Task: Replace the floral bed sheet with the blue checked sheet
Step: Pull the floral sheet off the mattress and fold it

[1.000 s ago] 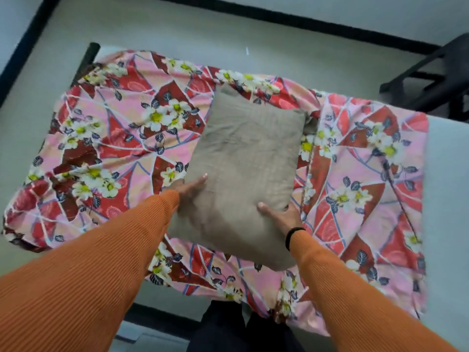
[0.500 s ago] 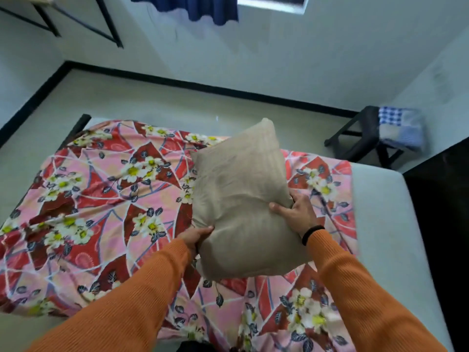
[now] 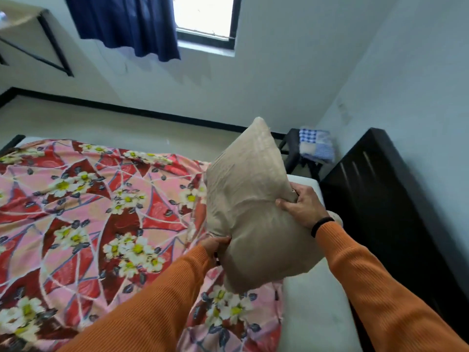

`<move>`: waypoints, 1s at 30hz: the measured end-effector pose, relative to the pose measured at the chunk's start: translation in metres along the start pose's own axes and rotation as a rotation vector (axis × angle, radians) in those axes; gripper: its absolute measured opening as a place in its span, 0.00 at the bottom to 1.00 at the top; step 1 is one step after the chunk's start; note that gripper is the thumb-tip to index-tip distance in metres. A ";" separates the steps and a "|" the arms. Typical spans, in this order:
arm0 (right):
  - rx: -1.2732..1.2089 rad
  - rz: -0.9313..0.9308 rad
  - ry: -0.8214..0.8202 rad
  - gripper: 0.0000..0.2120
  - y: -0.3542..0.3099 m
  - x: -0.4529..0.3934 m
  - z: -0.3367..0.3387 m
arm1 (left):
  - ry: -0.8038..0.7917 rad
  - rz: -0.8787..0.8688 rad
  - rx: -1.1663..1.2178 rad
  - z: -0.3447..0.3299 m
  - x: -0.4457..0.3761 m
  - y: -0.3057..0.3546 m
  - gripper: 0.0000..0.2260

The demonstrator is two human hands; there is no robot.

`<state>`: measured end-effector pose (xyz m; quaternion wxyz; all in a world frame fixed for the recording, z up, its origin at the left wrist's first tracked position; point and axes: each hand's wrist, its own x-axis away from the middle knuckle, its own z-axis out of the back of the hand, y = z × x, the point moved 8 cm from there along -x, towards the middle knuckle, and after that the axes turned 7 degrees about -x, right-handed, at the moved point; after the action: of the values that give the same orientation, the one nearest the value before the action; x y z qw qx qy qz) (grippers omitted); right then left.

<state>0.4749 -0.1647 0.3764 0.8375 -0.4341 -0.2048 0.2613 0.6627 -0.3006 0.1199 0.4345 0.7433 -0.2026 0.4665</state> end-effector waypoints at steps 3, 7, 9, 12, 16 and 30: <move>0.042 -0.054 0.076 0.13 0.019 0.024 0.054 | -0.094 0.004 -0.031 -0.066 0.003 0.000 0.10; 0.064 -0.127 0.204 0.13 0.049 0.053 0.115 | -0.213 -0.007 -0.041 -0.138 0.006 -0.001 0.19; 0.072 -0.145 0.261 0.13 0.065 0.067 0.138 | -0.264 -0.007 -0.044 -0.171 0.005 -0.007 0.23; 0.064 -0.164 0.309 0.16 0.095 0.081 0.164 | -0.334 -0.033 -0.096 -0.222 0.008 -0.012 0.23; 0.002 -0.185 0.327 0.17 0.148 0.081 0.197 | -0.296 -0.157 -0.057 -0.275 -0.032 -0.013 0.35; -0.107 -0.393 0.185 0.14 0.379 0.084 0.262 | 0.056 -0.255 -0.323 -0.349 -0.098 -0.050 0.61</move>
<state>0.2923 0.2341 0.2116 0.8633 -0.4517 -0.2213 0.0407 0.4701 0.0076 0.0768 0.6091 0.6703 -0.1669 0.3897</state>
